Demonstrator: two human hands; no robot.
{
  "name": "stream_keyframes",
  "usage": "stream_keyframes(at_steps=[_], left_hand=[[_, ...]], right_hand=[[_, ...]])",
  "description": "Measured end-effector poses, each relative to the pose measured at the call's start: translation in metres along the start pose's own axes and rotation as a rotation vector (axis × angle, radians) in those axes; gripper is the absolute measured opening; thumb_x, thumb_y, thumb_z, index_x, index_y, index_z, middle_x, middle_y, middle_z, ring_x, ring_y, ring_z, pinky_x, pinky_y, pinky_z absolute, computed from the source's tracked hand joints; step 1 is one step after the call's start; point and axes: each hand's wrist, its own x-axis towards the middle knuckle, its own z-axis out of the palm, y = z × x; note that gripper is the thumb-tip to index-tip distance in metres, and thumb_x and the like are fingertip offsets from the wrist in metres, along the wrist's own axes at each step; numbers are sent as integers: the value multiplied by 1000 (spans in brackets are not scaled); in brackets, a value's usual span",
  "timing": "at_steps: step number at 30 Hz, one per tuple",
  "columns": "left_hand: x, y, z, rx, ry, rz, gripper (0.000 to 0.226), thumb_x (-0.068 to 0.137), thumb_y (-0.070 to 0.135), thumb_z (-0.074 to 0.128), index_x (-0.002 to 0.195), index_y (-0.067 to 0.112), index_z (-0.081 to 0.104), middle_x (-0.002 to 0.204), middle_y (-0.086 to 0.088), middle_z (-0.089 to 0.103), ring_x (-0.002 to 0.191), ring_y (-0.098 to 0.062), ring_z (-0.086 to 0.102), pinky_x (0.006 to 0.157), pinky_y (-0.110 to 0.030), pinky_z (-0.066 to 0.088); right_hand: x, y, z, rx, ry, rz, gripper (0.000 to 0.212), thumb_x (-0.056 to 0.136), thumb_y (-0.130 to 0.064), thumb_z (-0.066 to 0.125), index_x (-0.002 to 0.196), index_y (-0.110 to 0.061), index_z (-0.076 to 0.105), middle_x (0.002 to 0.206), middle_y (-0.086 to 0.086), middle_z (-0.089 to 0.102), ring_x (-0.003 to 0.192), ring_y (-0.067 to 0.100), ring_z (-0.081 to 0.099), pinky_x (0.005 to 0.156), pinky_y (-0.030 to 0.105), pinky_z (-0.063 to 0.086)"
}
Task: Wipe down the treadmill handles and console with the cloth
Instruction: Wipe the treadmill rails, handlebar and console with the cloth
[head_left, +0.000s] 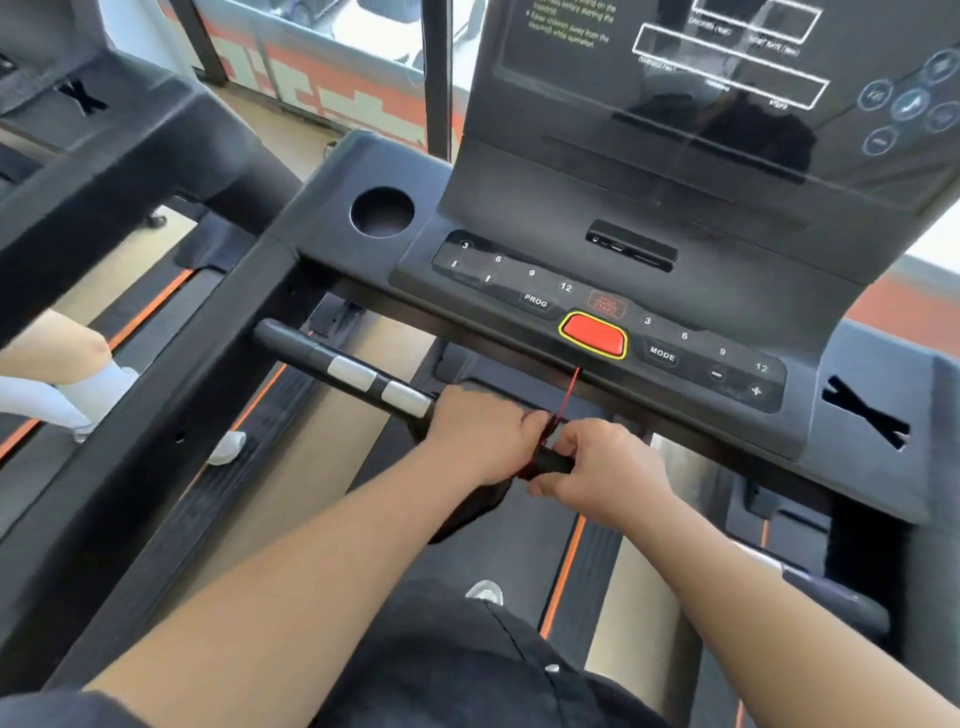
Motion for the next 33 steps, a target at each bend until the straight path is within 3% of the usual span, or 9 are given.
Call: stream_keyframes(at_steps=[2,5,8,11,15,21,25,28,33], left_hand=[[-26,-7,27,-71,309,66,51,108,43,32,98,16,74,97,-8,75,93,-33,68,88,-43,44],[-54,-28,58,-69,524,205,46,109,39,40,129,8,68,134,-5,68,125,-25,61,111,-46,44],[-45,-71,56,11,577,231,44,110,38,40,128,10,69,132,-5,69,122,-24,64,112,-47,44],[-38,-148,43,54,537,-32,50,111,35,28,113,11,71,110,-7,73,107,-30,68,114,-51,38],[-48,-174,41,100,499,-214,51,109,35,21,114,12,66,113,-7,67,115,-32,58,113,-50,35],[-61,-170,62,-60,614,266,46,109,36,37,139,13,62,145,-4,60,135,-26,55,119,-49,35],[-60,-251,37,125,673,43,41,106,29,43,129,6,69,131,-9,70,123,-27,64,120,-49,32],[-59,-218,50,54,643,-105,43,103,27,45,128,0,67,131,-17,68,126,-36,61,120,-50,32],[-69,-231,62,67,696,149,43,107,28,42,137,7,63,143,-10,61,136,-30,55,123,-47,27]], right_hand=[[-1,1,2,-11,21,-1,41,68,-62,79,91,-31,64,96,-14,65,98,16,62,74,30,48],[-2,2,7,-80,21,-22,44,72,-67,73,97,-31,67,100,-12,62,104,17,61,71,31,47],[-5,-7,-2,-184,-12,-77,57,75,-79,61,103,-30,64,104,-11,58,112,15,57,71,31,43],[-1,-32,-18,-78,104,-158,71,77,-84,54,122,-31,63,118,-13,59,121,13,53,87,33,50],[18,-76,-14,23,80,-272,62,84,-71,60,129,-29,61,123,-10,59,124,13,53,97,37,50],[42,-131,4,-62,-27,-254,52,78,-61,71,117,-26,62,113,-5,57,116,18,57,88,37,52],[52,-158,5,-107,15,-227,58,75,-65,70,119,-28,61,115,-5,57,118,18,54,89,37,52],[58,-173,11,-103,37,-181,46,76,-62,69,104,-25,63,104,-5,57,108,19,58,81,35,52],[62,-178,20,-122,97,-133,27,81,-48,67,89,-22,68,93,-3,59,100,22,61,73,34,53]])
